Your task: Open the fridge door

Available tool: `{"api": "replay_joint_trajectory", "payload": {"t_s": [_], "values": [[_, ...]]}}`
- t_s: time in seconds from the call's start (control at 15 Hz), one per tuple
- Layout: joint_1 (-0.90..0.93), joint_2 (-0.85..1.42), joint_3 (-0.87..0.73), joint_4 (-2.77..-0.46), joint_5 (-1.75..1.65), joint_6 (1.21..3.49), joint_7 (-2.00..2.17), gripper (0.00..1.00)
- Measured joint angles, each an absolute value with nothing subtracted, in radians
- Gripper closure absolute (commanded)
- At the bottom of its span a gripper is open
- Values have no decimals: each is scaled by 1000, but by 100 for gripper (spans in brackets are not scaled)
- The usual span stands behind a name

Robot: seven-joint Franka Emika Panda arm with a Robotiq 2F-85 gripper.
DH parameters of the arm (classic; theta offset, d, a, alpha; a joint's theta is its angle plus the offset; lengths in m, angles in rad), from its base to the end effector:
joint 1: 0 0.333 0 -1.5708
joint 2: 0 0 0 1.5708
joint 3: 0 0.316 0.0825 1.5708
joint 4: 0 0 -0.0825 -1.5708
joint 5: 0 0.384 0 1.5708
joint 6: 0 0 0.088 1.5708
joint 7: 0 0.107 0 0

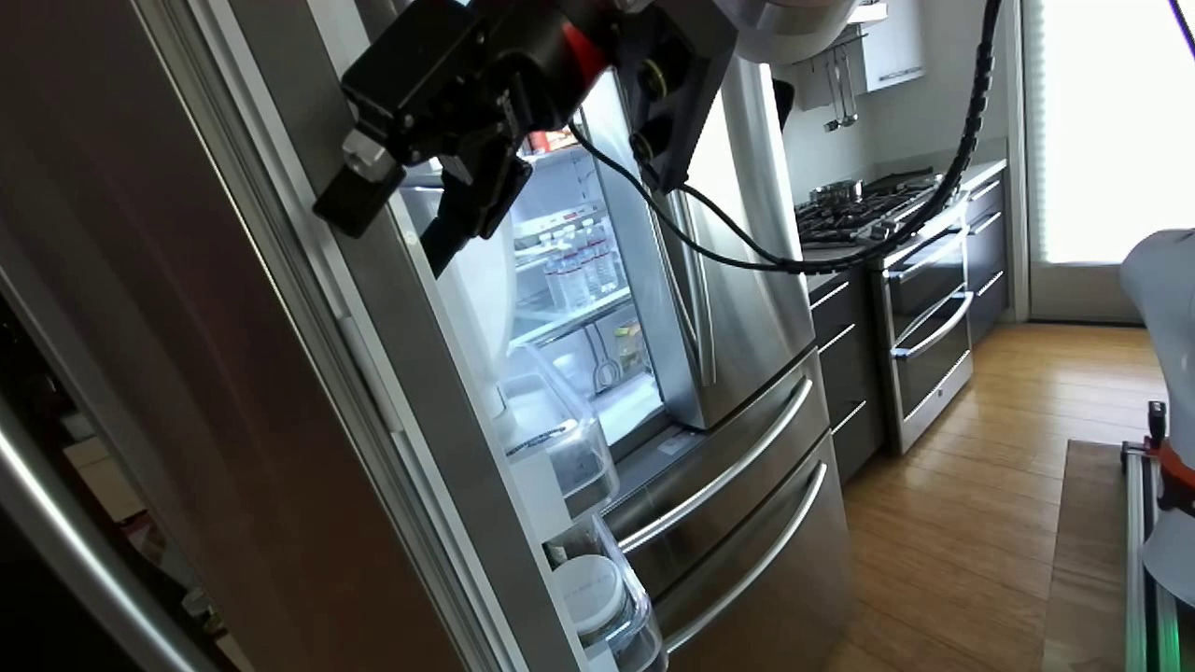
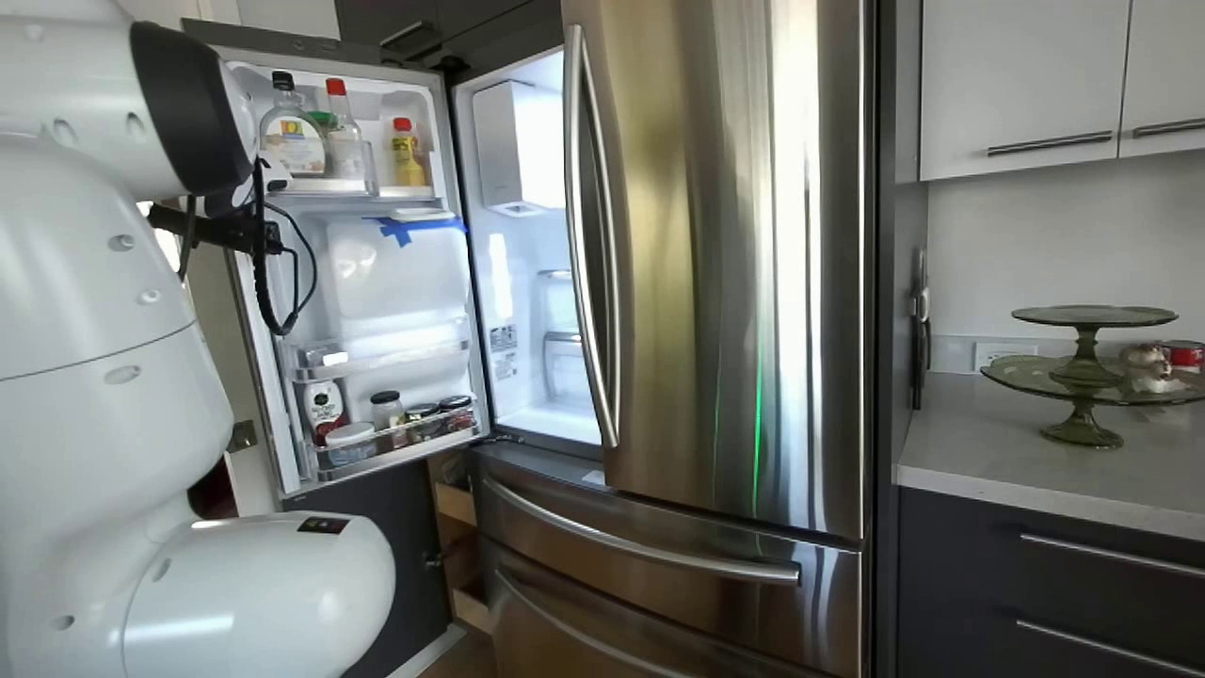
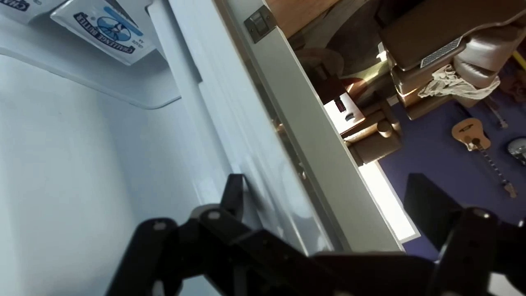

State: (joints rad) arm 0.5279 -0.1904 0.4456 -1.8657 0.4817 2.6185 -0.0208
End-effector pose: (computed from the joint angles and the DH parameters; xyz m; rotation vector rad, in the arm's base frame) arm 0.3004 0.4688 0.6963 -2.1445 -0.8178 -0.8203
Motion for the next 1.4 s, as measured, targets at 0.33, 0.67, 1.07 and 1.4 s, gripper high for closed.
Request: {"api": "replay_joint_trajectory", "payload": {"t_s": [0.33,0.67,1.07,1.4], "values": [[510,-213,430,-1867,464,2559,22,0],[454,-310,415,-1867,365,2263,158,0],[394,-434,408,-1869,298,1911,294,0],[317,-603,350,-1929,161,1653,297,0]]}}
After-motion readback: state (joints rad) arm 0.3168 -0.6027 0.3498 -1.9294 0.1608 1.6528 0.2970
